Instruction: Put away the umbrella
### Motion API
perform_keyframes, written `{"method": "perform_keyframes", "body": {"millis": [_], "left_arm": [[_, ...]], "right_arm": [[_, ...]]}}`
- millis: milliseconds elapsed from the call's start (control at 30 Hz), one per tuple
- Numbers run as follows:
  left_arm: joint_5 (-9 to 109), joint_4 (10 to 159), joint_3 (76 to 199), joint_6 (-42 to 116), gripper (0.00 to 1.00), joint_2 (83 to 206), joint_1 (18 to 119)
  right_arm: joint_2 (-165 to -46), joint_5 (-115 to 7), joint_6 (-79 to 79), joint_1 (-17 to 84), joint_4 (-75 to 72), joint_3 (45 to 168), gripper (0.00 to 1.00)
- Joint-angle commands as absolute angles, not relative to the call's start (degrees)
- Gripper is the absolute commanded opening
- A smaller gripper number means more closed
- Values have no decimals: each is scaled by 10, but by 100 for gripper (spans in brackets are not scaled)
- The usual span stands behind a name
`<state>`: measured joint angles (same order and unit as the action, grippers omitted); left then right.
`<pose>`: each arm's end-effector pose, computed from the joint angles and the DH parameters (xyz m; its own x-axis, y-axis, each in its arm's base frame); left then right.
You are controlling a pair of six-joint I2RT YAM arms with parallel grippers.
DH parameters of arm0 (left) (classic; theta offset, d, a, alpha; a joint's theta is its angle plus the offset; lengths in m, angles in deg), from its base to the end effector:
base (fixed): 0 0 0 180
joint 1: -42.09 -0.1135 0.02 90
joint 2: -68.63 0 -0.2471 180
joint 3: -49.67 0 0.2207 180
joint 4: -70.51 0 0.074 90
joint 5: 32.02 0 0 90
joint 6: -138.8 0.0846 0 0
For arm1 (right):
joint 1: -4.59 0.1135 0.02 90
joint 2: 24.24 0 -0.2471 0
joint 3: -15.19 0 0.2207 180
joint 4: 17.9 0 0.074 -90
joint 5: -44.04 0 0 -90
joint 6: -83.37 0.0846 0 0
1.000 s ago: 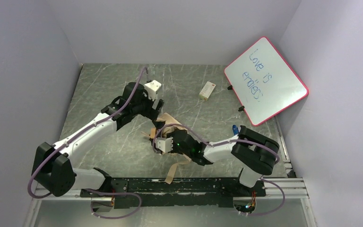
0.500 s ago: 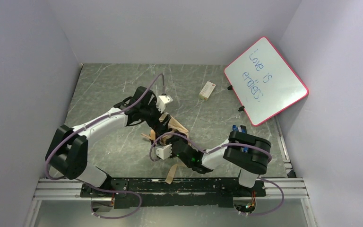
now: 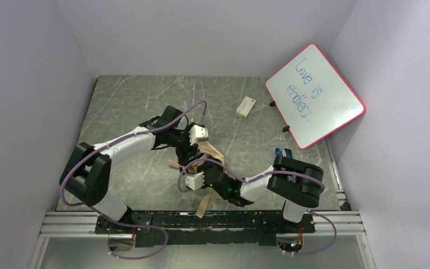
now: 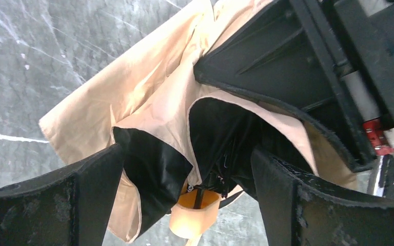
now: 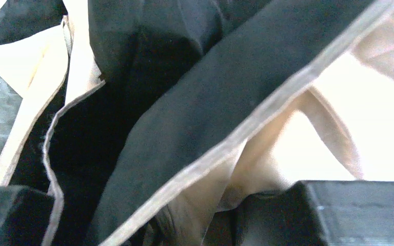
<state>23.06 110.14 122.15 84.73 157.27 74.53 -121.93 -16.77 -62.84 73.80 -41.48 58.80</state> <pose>0.2329 -0.2054 0.1805 -0.1477 0.6640 -0.7330 0.9856 0.1602 -0.0534 0.1486 0.2751 0.1046 0.4541 -0.8479 -0.2735 -0.5207 -0.0035 -0.8537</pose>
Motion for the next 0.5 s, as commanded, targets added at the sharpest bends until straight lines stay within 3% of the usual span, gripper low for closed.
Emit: {"method": "perform_keyframes", "body": {"millis": [0, 333, 467], "left_arm": [[201, 1103, 1232, 915, 97, 1609, 743], [160, 1103, 1239, 896, 97, 1694, 743], [194, 1099, 1233, 894, 91, 1704, 750]], "right_arm": [[-1236, -181, -598, 743, -330, 563, 10], [-1241, -173, -595, 747, -339, 566, 9], [-1238, -169, -591, 748, -344, 567, 9]]}}
